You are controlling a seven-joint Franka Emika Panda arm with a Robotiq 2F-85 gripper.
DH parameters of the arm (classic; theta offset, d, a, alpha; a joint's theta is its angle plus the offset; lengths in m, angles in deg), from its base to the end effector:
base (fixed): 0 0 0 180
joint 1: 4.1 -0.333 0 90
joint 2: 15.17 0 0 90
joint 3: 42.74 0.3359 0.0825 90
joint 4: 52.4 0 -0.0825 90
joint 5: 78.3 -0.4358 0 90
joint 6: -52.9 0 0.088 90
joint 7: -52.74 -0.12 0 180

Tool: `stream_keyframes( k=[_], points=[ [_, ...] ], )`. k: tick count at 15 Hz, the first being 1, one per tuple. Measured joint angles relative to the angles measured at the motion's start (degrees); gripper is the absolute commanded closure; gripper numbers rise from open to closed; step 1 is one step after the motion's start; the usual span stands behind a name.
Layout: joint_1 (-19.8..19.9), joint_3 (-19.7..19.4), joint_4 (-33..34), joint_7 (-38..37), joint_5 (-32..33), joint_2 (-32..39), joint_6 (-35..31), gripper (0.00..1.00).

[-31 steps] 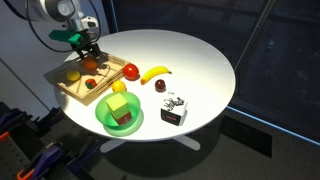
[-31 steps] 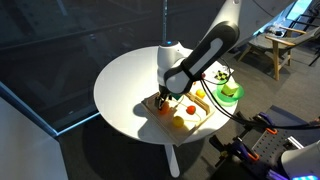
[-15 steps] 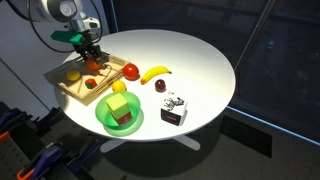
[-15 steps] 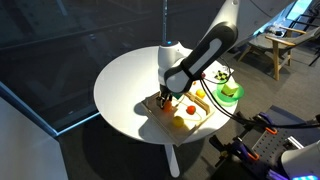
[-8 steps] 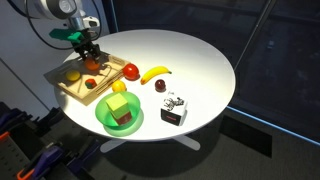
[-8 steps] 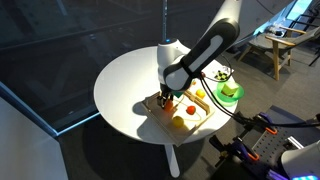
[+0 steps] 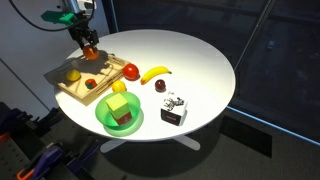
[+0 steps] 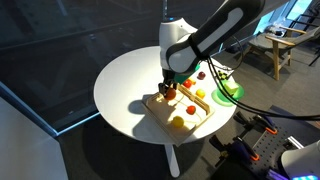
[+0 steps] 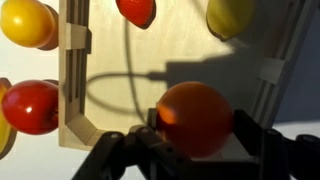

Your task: Put the orange on the right side of the table

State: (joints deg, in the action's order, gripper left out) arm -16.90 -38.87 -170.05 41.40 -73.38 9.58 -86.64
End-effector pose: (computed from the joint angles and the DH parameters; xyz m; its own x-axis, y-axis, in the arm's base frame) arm 0.6026 0.1798 0.1849 0.9873 0.1528 -0.0432 0.1542 -0.9875 0.0334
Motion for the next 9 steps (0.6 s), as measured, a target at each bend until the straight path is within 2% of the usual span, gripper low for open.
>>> stream_keyframes(
  k=[9],
  points=[
    [2.4, -4.5, -4.3, -12.5, 0.0, -8.2, 3.0, 0.48]
  ],
)
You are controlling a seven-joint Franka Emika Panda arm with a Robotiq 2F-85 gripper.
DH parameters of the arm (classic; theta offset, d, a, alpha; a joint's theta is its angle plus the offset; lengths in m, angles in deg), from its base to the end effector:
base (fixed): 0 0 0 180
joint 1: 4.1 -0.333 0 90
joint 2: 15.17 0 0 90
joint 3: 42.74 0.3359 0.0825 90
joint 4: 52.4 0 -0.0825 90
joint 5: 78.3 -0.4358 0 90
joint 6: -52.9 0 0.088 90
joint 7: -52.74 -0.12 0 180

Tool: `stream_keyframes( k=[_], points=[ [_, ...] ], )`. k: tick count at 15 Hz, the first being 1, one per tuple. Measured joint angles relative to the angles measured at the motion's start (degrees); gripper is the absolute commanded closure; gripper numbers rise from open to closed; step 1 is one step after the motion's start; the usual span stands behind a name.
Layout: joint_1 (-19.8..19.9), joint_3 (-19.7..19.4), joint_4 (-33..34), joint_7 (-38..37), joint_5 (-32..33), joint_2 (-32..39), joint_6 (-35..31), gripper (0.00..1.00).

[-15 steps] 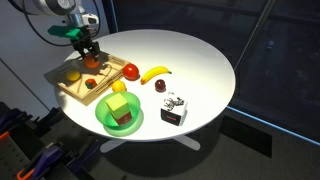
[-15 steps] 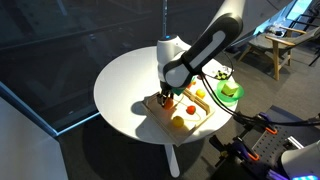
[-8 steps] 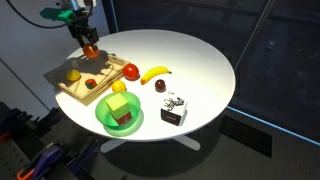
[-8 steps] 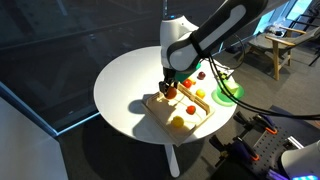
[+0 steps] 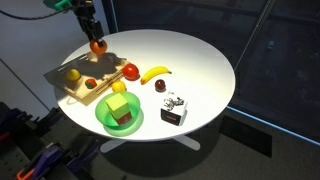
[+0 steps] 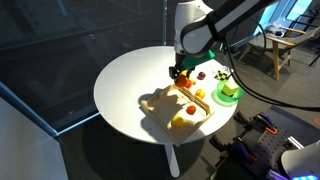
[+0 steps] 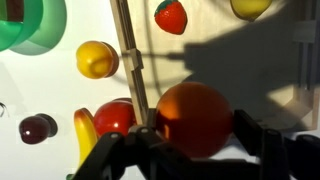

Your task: Put the orange on the right side of the table

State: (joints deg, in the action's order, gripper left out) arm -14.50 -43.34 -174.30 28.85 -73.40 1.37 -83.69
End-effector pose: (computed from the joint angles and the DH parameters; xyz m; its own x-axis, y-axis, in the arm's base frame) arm 0.6011 0.1022 0.2374 0.9833 -0.1817 -0.0071 -0.1808 -0.9811 0.0684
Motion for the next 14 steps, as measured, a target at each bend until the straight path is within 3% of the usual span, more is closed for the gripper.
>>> stream_keyframes(
  k=[4, 10, 14],
  points=[
    [2.1, -2.1, -1.3, -5.6, -0.2, -0.8, 0.1, 0.48],
    [7.1, -2.9, -3.0, -4.8, -7.1, -1.8, -0.1, 0.48],
    [9.3, -4.1, -3.8, -4.8, -7.8, -2.6, -1.1, 0.48]
  ],
)
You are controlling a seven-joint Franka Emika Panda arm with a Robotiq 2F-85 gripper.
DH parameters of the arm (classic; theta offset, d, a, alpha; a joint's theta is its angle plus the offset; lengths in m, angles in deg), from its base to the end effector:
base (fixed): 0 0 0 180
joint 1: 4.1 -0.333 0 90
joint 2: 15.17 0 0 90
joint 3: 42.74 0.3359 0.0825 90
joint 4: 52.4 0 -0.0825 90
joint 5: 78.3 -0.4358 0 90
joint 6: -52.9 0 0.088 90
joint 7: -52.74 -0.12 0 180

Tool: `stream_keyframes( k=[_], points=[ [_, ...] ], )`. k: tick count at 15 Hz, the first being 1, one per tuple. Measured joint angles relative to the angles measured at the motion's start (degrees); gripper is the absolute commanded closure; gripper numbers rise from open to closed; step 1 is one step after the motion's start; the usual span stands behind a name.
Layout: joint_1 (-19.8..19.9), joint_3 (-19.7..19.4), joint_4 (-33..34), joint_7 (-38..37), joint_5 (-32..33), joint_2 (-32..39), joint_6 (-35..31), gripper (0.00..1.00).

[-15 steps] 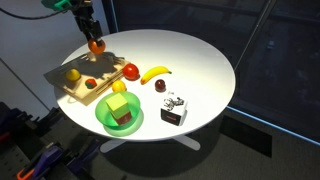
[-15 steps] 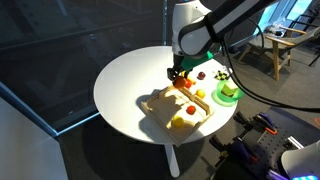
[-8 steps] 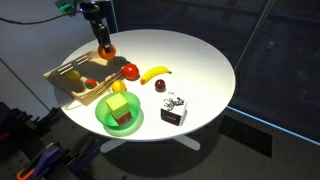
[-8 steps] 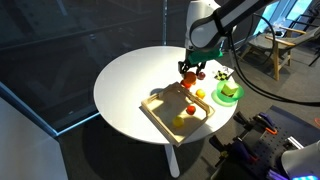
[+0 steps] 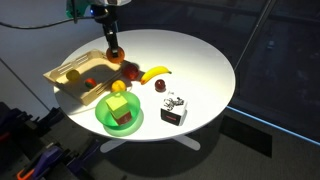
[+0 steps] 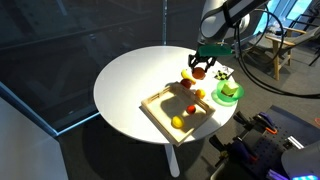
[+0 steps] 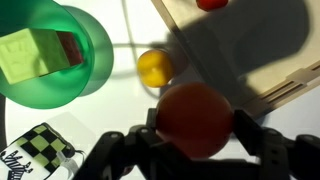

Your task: Put the orange on the right side of the table

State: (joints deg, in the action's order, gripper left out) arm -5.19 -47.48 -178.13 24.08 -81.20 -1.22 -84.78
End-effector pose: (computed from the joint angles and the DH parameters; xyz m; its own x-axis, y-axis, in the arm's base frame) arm 0.5886 -0.0372 0.2377 0.8248 -0.5642 -0.0360 -0.5644 -0.8255 0.0050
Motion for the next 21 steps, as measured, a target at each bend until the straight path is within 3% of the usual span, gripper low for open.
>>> stream_keyframes(
  k=[6, 21],
  points=[
    [2.4, -2.2, -0.6, 1.2, 0.0, 0.4, -2.1, 0.48],
    [7.7, -5.2, -0.2, 13.0, 0.0, 9.7, -11.0, 0.48]
  ],
)
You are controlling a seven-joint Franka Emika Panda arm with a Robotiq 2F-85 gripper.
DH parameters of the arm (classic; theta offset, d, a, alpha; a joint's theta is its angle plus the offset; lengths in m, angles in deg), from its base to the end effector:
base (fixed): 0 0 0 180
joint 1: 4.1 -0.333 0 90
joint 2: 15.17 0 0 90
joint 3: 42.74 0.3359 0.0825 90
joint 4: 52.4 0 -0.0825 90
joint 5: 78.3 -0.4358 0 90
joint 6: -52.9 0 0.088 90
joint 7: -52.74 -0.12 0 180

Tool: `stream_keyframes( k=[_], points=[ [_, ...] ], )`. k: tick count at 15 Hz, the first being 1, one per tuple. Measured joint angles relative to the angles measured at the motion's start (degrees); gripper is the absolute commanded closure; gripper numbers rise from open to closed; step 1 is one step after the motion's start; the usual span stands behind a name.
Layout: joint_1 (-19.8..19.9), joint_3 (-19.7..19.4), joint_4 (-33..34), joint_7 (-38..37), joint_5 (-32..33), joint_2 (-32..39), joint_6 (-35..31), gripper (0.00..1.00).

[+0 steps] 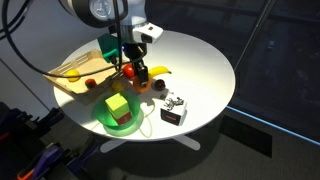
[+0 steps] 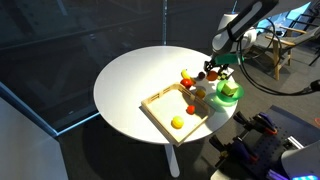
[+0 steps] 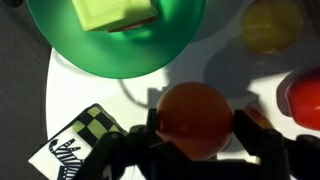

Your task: Put the orange on the right side of the table

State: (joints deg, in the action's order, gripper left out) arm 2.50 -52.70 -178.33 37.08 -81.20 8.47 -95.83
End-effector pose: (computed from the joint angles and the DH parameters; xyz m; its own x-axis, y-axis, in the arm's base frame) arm 0.5637 -0.1723 0.1561 0.8300 -0.5577 0.0053 -0.5573 -0.8291 0.0436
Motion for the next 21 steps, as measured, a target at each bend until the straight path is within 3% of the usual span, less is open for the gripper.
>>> stream_keyframes(
  k=[16, 18, 21],
  points=[
    [2.8, -0.2, 2.4, 0.2, -3.4, 5.9, -1.3, 0.48],
    [2.8, -0.2, 2.7, 0.2, -3.4, 6.4, -1.3, 0.06],
    [2.8, -0.2, 3.1, 0.2, -3.4, 6.8, -1.3, 0.00]
  ],
)
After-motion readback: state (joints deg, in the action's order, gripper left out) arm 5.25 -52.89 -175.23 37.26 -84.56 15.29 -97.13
